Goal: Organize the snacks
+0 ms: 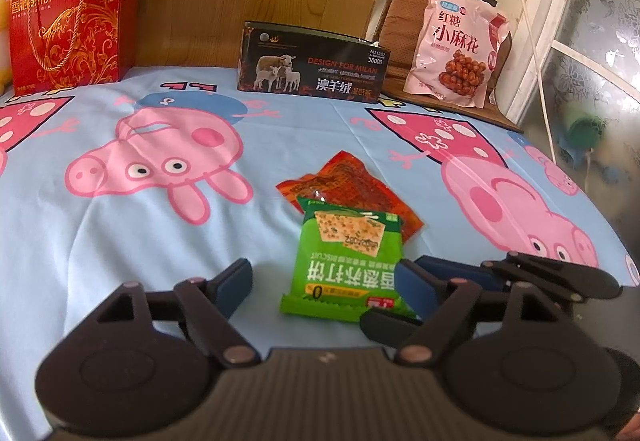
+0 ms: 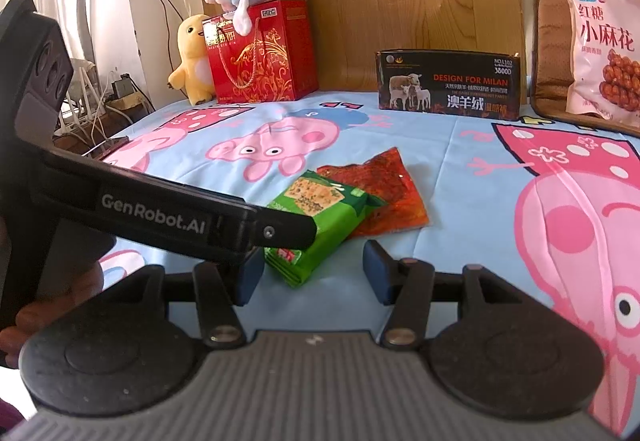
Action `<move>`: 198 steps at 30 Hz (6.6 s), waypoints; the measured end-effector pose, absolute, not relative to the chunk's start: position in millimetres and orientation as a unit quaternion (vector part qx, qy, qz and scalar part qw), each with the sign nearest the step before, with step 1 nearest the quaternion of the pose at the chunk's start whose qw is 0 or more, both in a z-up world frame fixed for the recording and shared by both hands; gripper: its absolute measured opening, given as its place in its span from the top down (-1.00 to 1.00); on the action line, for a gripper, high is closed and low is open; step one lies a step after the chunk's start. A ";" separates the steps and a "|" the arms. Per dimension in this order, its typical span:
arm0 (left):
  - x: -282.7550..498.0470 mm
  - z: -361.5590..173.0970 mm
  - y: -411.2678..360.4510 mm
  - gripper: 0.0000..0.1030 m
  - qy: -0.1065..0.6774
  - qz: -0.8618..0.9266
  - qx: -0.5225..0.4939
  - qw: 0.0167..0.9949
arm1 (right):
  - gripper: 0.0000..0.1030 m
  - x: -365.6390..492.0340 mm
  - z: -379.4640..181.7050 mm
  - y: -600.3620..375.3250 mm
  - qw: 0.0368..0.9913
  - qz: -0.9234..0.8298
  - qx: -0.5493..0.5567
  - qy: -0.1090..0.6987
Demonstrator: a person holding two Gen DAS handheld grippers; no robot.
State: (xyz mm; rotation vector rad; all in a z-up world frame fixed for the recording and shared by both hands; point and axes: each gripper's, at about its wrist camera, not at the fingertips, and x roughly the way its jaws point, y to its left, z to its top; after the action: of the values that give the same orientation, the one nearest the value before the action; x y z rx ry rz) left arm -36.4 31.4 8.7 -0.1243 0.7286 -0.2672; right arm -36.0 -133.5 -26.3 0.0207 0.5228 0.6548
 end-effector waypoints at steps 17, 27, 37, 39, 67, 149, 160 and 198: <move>-38.2 8.9 35.9 -0.57 0.357 -0.135 -0.072 0.921 | -0.12 -35.8 -26.4 -134.5 0.914 0.318 0.010 0.253; -39.3 9.5 38.5 -0.58 0.356 -0.138 -0.080 0.921 | -0.12 -35.4 -26.7 -134.9 0.914 0.317 0.009 0.253; -33.0 11.9 51.2 -0.22 0.370 -0.165 -0.120 0.907 | -0.12 -37.5 -25.3 -127.1 0.918 0.309 -0.016 0.250; -30.5 10.9 44.5 0.11 0.377 -0.186 -0.119 0.900 | -0.12 -35.4 -25.6 -122.8 0.914 0.314 -0.028 0.254; 262.2 92.6 17.4 -0.03 0.319 -0.132 -0.105 0.933 | -0.01 238.9 50.2 -133.8 0.958 0.224 -0.019 0.180; 212.2 83.7 90.6 0.49 0.286 -0.110 -0.140 0.941 | 0.47 273.6 36.2 -131.8 0.894 0.307 0.226 0.235; 112.0 75.3 45.6 0.32 0.295 -0.100 -0.065 0.948 | 0.46 136.5 32.1 -190.2 0.918 0.230 0.235 0.222; -53.9 73.4 -5.1 -1.00 0.265 -0.002 0.015 0.964 | -0.59 -38.2 37.8 -200.6 0.932 0.198 0.216 0.213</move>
State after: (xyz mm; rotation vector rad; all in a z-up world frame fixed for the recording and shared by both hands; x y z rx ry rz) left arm -53.9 -5.1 73.4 0.0297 0.5363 -0.0048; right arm -38.2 -200.6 37.8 0.4410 0.4361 0.4053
